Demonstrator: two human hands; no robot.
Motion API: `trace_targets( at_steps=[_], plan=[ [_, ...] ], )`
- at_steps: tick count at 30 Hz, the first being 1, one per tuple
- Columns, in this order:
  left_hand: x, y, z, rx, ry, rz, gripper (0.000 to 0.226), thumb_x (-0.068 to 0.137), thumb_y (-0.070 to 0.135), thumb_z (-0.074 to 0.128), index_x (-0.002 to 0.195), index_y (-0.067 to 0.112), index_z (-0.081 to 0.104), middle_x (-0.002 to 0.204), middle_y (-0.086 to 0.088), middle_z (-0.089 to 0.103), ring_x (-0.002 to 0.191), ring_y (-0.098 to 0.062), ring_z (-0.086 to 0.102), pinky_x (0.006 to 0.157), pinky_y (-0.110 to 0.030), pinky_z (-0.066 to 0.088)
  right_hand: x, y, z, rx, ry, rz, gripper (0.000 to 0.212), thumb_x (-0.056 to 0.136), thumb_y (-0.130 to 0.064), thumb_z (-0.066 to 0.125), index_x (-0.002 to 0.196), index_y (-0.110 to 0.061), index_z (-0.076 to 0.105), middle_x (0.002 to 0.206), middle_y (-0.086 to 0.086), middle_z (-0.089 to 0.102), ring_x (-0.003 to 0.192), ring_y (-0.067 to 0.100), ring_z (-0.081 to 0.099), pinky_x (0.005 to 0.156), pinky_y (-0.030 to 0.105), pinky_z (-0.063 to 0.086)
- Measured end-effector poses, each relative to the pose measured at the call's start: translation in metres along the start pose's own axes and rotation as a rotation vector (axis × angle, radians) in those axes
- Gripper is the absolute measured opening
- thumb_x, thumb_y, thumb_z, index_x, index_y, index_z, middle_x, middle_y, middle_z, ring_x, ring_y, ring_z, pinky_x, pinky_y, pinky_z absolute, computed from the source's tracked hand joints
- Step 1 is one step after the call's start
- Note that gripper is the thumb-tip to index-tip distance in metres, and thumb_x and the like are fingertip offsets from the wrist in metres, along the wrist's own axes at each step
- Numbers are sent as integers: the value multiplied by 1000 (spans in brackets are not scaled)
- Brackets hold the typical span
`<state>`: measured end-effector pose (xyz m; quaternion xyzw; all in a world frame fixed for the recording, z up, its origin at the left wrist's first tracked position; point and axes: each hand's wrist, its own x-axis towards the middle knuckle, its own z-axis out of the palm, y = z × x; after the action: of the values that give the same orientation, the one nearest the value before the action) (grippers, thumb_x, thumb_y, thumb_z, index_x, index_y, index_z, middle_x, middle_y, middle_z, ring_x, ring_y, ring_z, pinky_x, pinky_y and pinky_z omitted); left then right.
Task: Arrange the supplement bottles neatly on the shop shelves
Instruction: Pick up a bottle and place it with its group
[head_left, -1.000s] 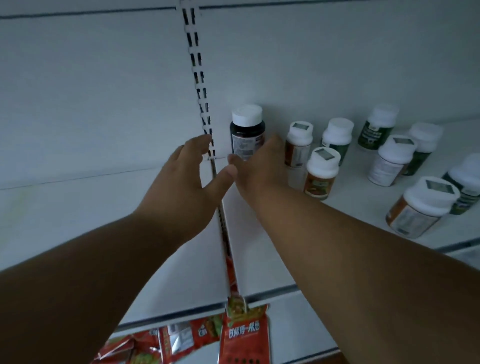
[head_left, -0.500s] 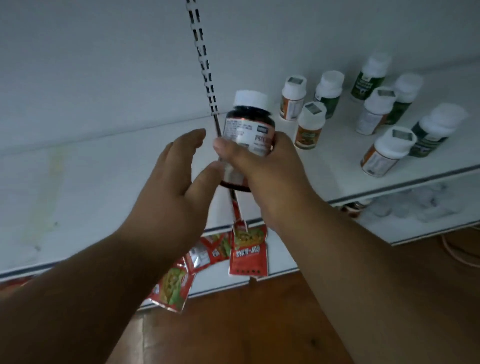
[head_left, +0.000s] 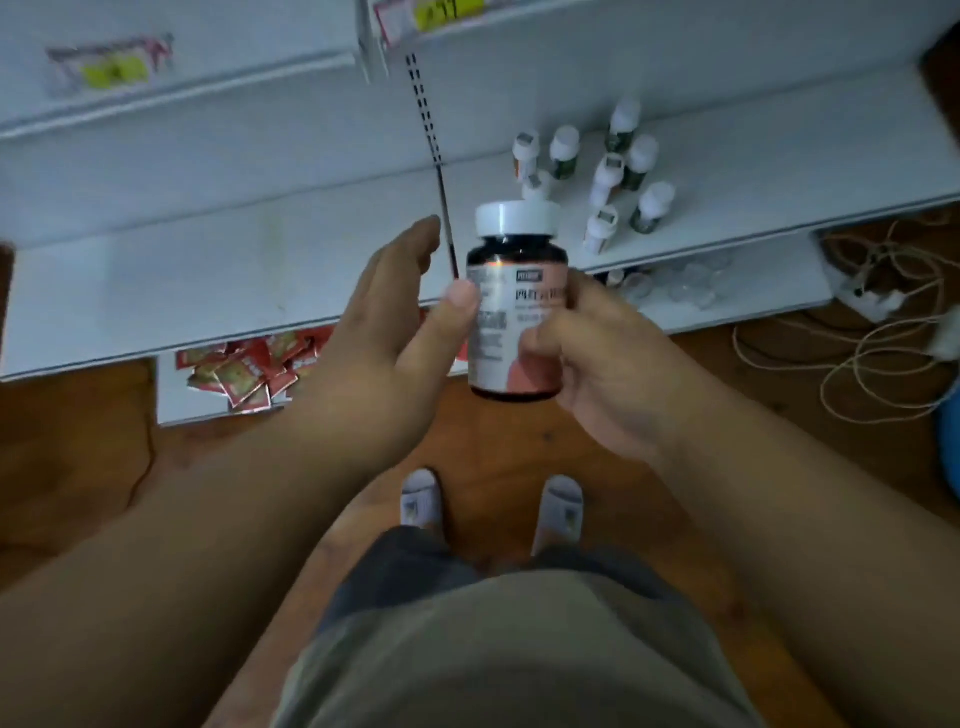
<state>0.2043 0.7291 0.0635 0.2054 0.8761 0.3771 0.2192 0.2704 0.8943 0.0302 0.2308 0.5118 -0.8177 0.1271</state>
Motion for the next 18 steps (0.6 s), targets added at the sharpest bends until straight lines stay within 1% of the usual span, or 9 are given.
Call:
trace_targets(
  at_steps=[1, 2, 4, 5, 6, 9, 13, 16, 18],
  plan=[
    [-22, 16, -6, -7, 1, 9, 75, 85, 71, 27, 150, 35, 25, 153, 17, 33, 130, 13, 32, 96, -4, 29, -26, -7, 6, -26, -27, 6, 47, 84, 0, 63, 129, -12, 53, 117, 14, 69, 110, 28, 67, 101, 50, 51],
    [-35, 30, -12, -13, 16, 41, 73, 87, 70, 27, 150, 33, 28, 152, 15, 35, 132, 9, 33, 103, -12, 33, -43, -16, 9, -58, -33, -4, 50, 82, -3, 68, 129, -13, 52, 115, 14, 70, 109, 27, 68, 99, 49, 52],
    [-39, 57, -27, -28, 54, 100, 72, 89, 69, 29, 150, 31, 29, 151, 12, 38, 137, -3, 36, 111, -38, 37, -60, -43, 11, -109, -18, -68, 59, 75, -11, 75, 129, -16, 50, 111, 11, 72, 107, 26, 69, 96, 45, 54],
    [-38, 68, -33, -20, 59, 116, 73, 88, 70, 29, 151, 32, 27, 152, 11, 37, 138, -6, 36, 111, -44, 37, -65, -57, 13, -121, -13, -98, 64, 72, -15, 78, 129, -18, 49, 111, 10, 72, 107, 25, 69, 95, 43, 54],
    [-38, 77, -39, 0, 62, 123, 74, 87, 72, 28, 151, 34, 25, 153, 12, 35, 139, -5, 34, 112, -44, 35, -71, -71, 15, -138, -14, -124, 68, 70, -18, 80, 130, -19, 49, 113, 8, 72, 108, 24, 69, 96, 43, 54],
    [-43, 90, -57, 60, 93, 139, 77, 82, 78, 25, 150, 43, 17, 155, 19, 25, 135, 5, 26, 108, -34, 30, -79, -98, 22, -216, 2, -191, 72, 66, -27, 86, 130, -23, 52, 118, 3, 71, 112, 21, 67, 98, 45, 52],
    [-31, 92, -90, 77, 78, 176, 81, 78, 82, 24, 150, 45, 15, 144, 32, 22, 131, 14, 19, 104, -21, 21, -61, -132, 36, -323, 80, -236, 78, 55, -43, 90, 124, -30, 56, 117, -4, 71, 111, 21, 67, 97, 47, 51],
    [10, 90, -123, 192, 104, 263, 85, 80, 81, 20, 152, 37, 14, 154, 20, 21, 131, 13, 15, 103, -14, 14, -25, -171, 53, -395, 158, -322, 74, 58, -38, 91, 122, -31, 55, 113, -7, 71, 110, 16, 66, 99, 49, 51],
    [43, 87, -144, 283, 102, 293, 87, 81, 80, 16, 154, 32, 14, 159, 11, 19, 139, 2, 16, 109, -19, 15, 0, -196, 64, -427, 196, -371, 63, 67, -27, 87, 121, -32, 55, 113, -8, 71, 110, 15, 66, 99, 48, 52]
  ],
)
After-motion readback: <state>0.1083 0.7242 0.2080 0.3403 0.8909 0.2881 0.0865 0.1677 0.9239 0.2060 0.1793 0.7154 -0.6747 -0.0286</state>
